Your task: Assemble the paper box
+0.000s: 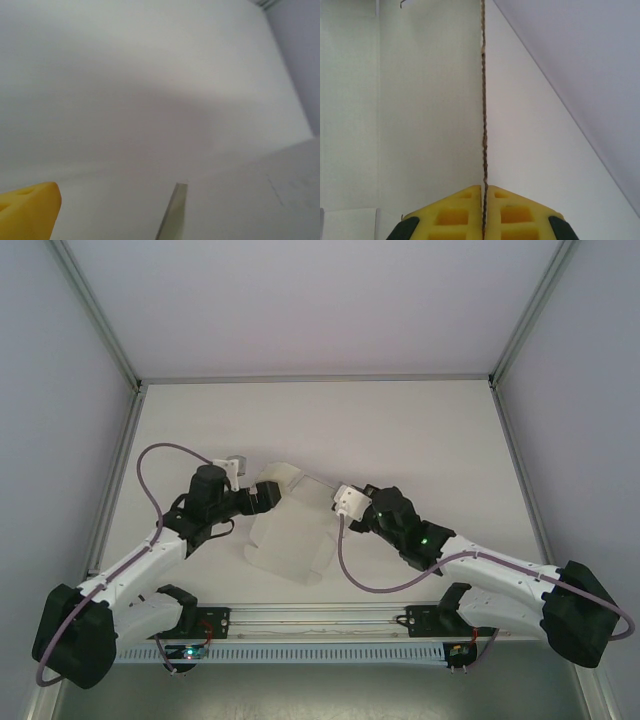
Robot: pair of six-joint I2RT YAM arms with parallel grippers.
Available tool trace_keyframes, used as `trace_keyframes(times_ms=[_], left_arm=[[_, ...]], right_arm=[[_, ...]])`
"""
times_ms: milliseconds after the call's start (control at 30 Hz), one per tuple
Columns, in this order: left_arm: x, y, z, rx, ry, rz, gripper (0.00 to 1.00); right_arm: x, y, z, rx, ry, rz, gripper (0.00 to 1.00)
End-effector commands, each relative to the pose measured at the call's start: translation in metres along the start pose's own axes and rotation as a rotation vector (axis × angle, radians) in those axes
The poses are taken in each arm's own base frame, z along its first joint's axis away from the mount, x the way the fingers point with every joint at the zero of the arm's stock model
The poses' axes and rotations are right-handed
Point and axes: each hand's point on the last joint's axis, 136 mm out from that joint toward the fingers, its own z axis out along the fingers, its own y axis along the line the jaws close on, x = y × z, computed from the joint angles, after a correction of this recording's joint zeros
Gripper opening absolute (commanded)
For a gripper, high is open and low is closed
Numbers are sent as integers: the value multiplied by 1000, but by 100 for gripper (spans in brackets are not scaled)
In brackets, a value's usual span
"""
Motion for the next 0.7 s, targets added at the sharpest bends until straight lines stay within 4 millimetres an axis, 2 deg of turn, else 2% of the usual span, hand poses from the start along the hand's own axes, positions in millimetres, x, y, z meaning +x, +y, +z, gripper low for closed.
trace_keyframes(times_ms=[0, 100, 167, 267, 433, 667], left_arm=[[-18, -39, -11, 234, -53, 97, 100], [-17, -41, -14, 252, -63, 100, 99], [-15, -43, -14, 273, -66, 96, 94], [-12, -37, -8, 247, -36, 79, 68], [-9, -36, -2, 262, -13, 61, 58], [-5, -33, -5, 255, -29, 74, 12]], right_arm=[[-2, 0, 1, -23, -11, 50, 0], [-2, -5, 1, -25, -23, 79, 0], [-5, -7, 1, -33, -43, 95, 0], [-5, -8, 1, -42, -51, 106, 0], [-5, -9, 1, -42, -51, 123, 0], [-1, -20, 1, -7, -38, 180, 0]])
